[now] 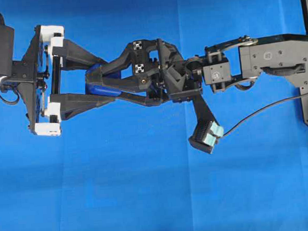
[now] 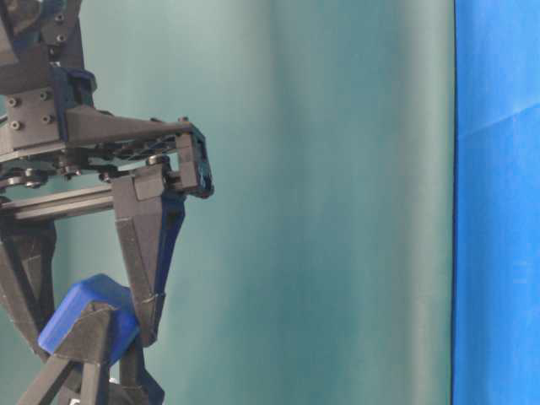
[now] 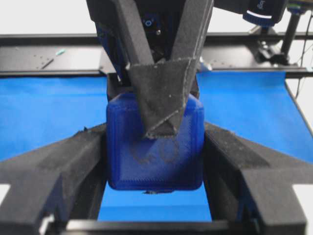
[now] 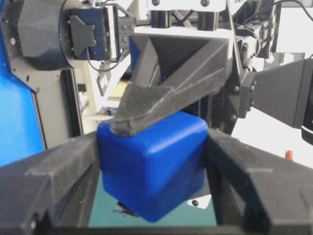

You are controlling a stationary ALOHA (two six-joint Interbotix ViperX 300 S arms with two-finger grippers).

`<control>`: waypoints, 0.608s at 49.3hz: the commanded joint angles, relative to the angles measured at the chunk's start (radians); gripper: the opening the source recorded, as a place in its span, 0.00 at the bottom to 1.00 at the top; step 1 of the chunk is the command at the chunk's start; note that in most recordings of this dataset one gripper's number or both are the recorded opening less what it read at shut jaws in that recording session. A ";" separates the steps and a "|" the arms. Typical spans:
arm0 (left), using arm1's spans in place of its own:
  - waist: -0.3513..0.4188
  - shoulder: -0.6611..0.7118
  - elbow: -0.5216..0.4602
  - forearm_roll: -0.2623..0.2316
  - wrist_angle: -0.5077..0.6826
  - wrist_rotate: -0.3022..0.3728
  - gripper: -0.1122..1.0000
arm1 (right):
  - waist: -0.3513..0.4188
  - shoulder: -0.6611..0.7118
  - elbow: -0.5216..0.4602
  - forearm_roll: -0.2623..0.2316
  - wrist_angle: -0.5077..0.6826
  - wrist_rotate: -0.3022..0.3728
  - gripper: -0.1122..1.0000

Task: Handover the blue block to the right arm after grasping it with the left arm, then place it in the designated position.
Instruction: 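Reach the right gripper to the cube and close on it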

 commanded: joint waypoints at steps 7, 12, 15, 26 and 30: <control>0.002 -0.028 -0.011 -0.002 -0.008 0.000 0.53 | -0.003 -0.014 -0.031 0.015 -0.002 0.026 0.60; 0.002 -0.026 -0.011 -0.002 -0.008 0.000 0.54 | -0.005 -0.014 -0.032 0.015 -0.002 0.044 0.60; 0.002 -0.026 -0.012 -0.002 -0.008 0.000 0.53 | -0.006 -0.014 -0.031 0.015 -0.002 0.054 0.60; 0.002 -0.026 -0.012 -0.002 0.005 0.002 0.54 | -0.006 -0.014 -0.032 0.015 -0.002 0.060 0.60; 0.002 -0.026 -0.012 -0.002 0.005 0.000 0.54 | -0.006 -0.014 -0.032 0.014 -0.002 0.060 0.60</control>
